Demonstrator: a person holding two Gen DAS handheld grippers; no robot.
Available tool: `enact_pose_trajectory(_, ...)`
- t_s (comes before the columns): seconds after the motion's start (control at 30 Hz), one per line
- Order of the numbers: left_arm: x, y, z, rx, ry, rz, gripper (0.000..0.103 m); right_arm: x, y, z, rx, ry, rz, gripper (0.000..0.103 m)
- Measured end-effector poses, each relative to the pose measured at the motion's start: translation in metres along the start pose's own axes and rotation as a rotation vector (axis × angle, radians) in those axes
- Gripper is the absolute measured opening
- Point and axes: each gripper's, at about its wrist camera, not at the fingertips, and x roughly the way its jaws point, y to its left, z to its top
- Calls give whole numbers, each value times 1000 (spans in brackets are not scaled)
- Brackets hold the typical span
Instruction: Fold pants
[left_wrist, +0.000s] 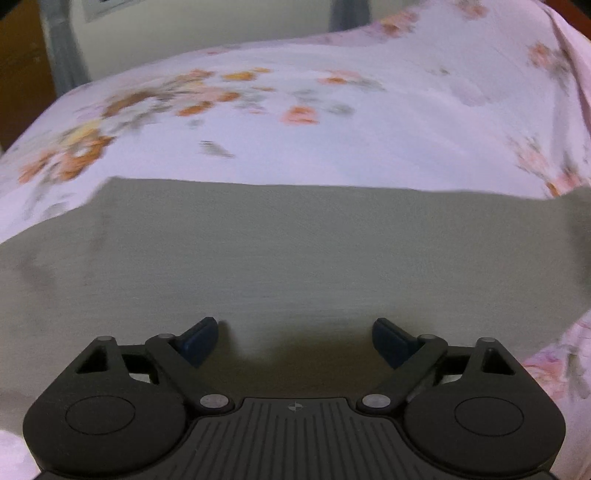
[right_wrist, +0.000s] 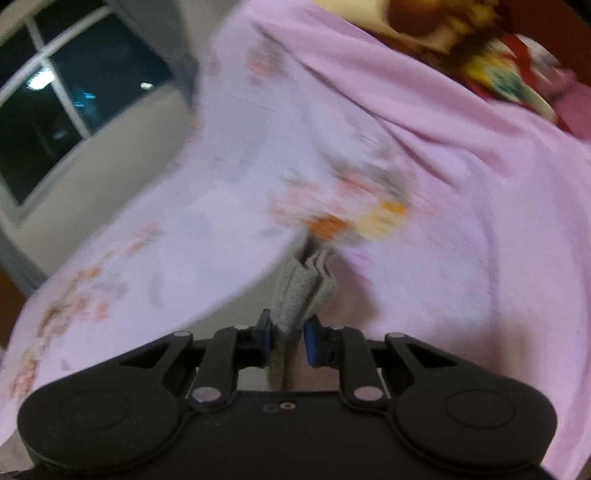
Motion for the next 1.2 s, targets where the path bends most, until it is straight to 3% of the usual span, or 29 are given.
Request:
enact_pose_trajectory(0.1, -4, 38, -6, -43, -1, 39, 91, -7, 50, -1, -76, -12, 99, 17)
enact_pose_trajectory(0.27, -4, 90, -23, -118, 31, 78, 91, -3, 138, -29, -193, 43, 272, 17)
enact_pose_trajectory(0.4, -12, 119, -38, -175, 31, 88, 91, 10, 193, -74, -265, 148, 385, 17)
enact_pose_trajectory(0.53, -16, 142, -45, -239, 32, 70, 91, 36, 220, -132, -337, 308, 410, 23)
enact_pose_trajectory(0.63, -17, 150, -47, -283, 42, 12, 91, 50, 222, -162, -389, 388, 336, 37)
enact_pose_trajectory(0.7, -17, 150, -45, -313, 52, -45, 91, 43, 219, -159, -375, 379, 372, 62)
enact_pose_trajectory(0.73, -17, 149, -43, -332, 57, -82, 92, 39, 218, -153, -363, 376, 389, 68)
enact_pose_trajectory(0.83, -15, 142, -38, -390, 73, -187, 94, 15, 209, -127, -362, 280, 429, 69)
enact_pose_trajectory(0.97, -4, 126, -35, -469, 123, -329, 94, -6, 182, -105, -355, 170, 376, 76)
enact_pose_trajectory(1.13, 3, 103, -36, -488, 138, -380, 92, -7, 136, -96, -222, 168, 332, 77)
enact_pose_trajectory(1.2, 7, 98, -34, -488, 148, -386, 82, -8, 121, -97, -188, 168, 325, 77)
